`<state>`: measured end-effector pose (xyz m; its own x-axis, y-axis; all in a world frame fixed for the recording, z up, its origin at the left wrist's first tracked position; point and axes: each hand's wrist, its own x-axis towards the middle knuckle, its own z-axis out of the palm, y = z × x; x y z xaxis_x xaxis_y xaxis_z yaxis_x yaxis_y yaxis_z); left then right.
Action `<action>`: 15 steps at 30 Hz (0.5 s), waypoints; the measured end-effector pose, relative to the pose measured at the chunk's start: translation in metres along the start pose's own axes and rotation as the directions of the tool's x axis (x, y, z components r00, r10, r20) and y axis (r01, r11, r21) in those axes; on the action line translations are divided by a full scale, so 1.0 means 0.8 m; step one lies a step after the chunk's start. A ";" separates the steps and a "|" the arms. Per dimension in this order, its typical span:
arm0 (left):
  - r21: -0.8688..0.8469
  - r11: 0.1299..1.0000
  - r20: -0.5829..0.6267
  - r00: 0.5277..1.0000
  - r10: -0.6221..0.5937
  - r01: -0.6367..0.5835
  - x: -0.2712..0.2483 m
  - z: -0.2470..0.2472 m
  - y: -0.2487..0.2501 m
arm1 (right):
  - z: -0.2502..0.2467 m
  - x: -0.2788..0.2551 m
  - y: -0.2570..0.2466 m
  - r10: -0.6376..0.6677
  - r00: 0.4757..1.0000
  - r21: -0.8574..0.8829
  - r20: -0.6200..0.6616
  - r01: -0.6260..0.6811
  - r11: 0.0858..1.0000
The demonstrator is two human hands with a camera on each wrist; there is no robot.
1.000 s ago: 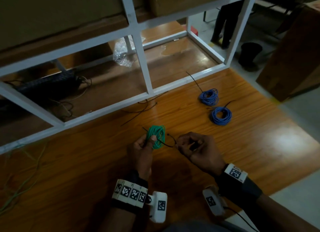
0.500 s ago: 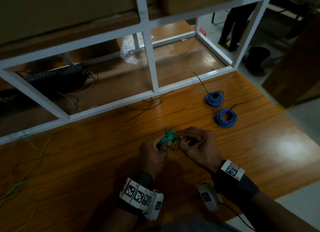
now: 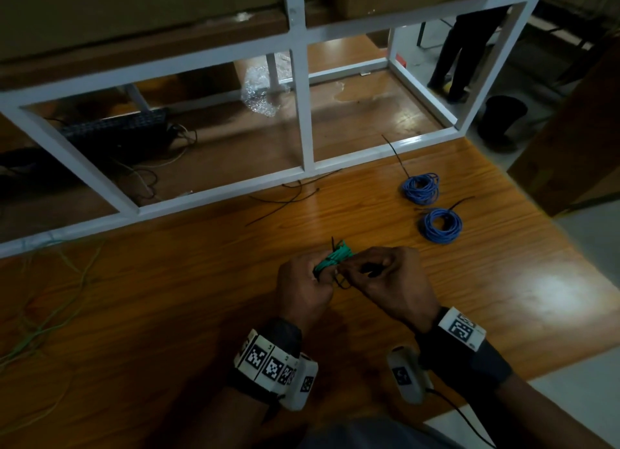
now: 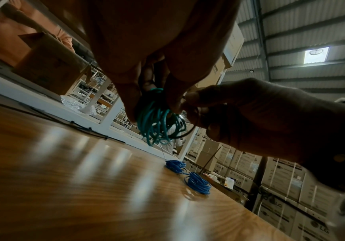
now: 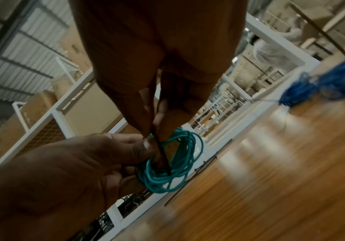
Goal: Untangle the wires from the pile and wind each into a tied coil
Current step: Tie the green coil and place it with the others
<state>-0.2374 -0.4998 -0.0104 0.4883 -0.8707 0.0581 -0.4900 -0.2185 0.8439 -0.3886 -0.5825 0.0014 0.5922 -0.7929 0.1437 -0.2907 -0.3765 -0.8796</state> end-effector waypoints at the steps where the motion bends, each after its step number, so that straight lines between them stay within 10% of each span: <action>1: -0.003 1.000 -0.007 1.000 0.003 -0.003 -0.001 0.000 -0.001 | 0.001 -0.001 -0.001 -0.009 1.000 -0.019 -0.019 0.009 1.000; 15: 0.162 0.985 0.008 0.998 0.059 -0.060 -0.009 0.001 0.003 | -0.006 -0.001 -0.012 -0.116 0.985 -0.140 -0.130 0.098 0.985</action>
<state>-0.2427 -0.4947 -0.0095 0.4526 -0.8857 0.1037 -0.6290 -0.2346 0.7412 -0.3901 -0.5805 0.0119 0.5195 -0.7992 0.3023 -0.3339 -0.5155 -0.7891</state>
